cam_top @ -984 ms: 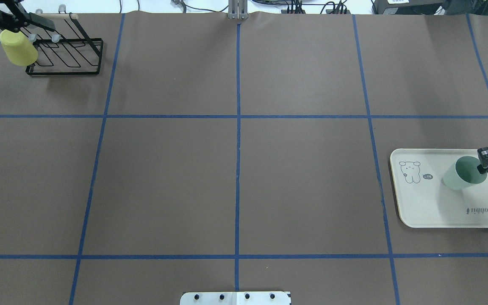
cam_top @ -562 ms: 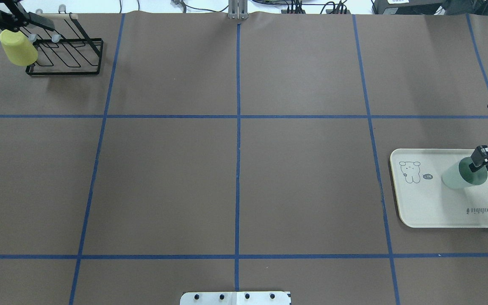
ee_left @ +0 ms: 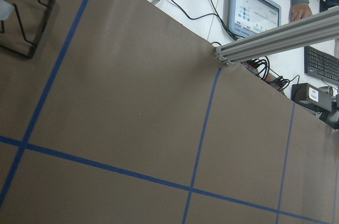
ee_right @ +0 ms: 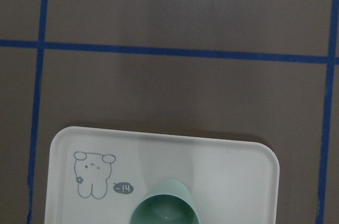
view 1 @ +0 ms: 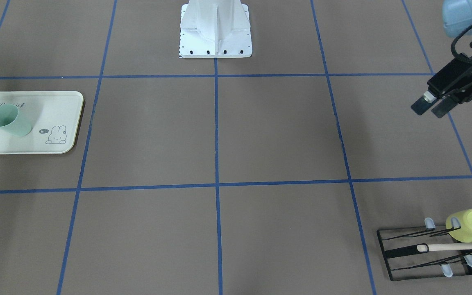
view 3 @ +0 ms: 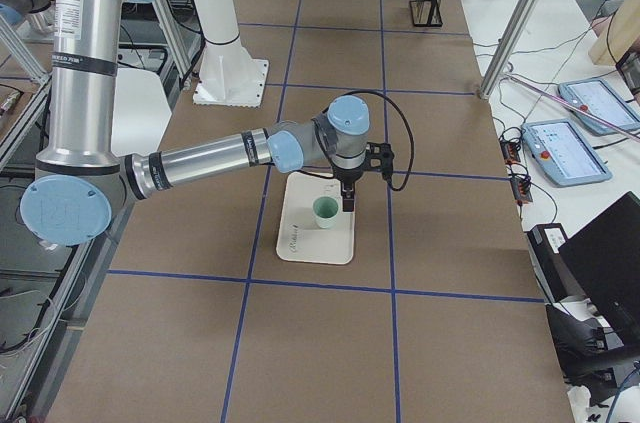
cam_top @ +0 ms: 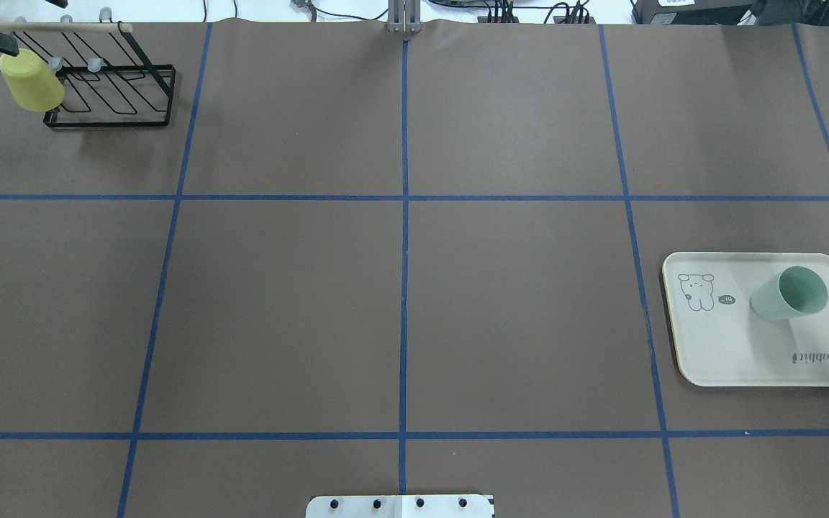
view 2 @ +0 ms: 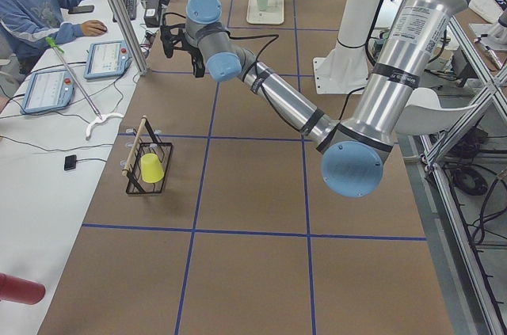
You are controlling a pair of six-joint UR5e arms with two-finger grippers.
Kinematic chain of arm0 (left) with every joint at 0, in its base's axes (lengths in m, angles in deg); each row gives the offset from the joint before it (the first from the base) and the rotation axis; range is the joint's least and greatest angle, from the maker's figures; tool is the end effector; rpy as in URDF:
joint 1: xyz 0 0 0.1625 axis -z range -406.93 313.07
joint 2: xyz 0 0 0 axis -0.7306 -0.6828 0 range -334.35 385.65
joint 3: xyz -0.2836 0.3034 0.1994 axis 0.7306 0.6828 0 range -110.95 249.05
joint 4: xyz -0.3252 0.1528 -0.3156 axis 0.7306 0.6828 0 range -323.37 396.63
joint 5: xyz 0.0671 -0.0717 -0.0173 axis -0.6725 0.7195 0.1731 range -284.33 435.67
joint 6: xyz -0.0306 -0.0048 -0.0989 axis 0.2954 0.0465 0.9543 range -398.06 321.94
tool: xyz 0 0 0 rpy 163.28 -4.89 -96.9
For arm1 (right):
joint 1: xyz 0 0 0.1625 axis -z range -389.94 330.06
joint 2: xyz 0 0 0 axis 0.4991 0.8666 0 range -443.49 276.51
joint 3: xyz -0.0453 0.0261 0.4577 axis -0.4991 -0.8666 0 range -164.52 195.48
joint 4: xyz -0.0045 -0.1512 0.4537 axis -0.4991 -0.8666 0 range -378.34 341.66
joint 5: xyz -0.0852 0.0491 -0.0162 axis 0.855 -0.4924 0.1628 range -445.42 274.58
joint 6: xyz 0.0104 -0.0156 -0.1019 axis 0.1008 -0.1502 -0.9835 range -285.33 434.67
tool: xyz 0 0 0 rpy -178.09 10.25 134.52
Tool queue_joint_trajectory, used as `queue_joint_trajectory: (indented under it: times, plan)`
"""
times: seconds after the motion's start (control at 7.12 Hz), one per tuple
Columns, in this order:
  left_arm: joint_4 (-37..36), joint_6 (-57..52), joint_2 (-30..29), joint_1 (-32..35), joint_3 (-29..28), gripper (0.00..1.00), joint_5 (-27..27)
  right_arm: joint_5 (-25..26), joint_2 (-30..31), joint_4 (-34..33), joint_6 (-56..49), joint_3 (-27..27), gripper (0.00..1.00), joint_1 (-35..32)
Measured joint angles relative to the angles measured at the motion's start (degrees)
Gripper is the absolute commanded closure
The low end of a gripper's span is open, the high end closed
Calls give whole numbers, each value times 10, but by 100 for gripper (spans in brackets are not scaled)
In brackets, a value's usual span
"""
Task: Left arm grabs green cup and hands to right arm on tray
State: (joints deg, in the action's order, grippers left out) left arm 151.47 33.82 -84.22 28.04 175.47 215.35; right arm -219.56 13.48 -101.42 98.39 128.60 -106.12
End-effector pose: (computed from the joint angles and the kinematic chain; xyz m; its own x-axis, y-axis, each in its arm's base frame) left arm 0.1119 -0.6260 0.2690 0.2595 -0.1905 -0.9468 0.3904 0.9174 -0.0775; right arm -0.0616 -0.5061 0.5213 0.6667 -0.0400 0.7443 -0.0529 0.9935 0.1008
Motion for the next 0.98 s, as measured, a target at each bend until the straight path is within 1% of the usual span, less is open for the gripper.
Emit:
queue_joint_trajectory:
  times: [0.14,0.28,0.42,0.7,0.84,0.98]
  plan:
    - [-38,-66,7,6,2,0,-41,0,-5,-1,-1,9,0,-25]
    - [-93,-157,9,14,4,0,-73,0,-14,-3,-3,12,0,-41]
    - [-157,-266,12,28,6,0,-94,0,-22,-5,-5,11,0,-50]
    - [-292,-514,42,63,18,0,-106,-1,-32,-22,-12,0,0,-59]
    - [-344,-603,71,71,34,0,-106,-3,-37,-46,-28,-4,0,-63]
    - [-379,-677,113,80,51,0,-105,-4,-57,-88,-55,-9,0,-69]
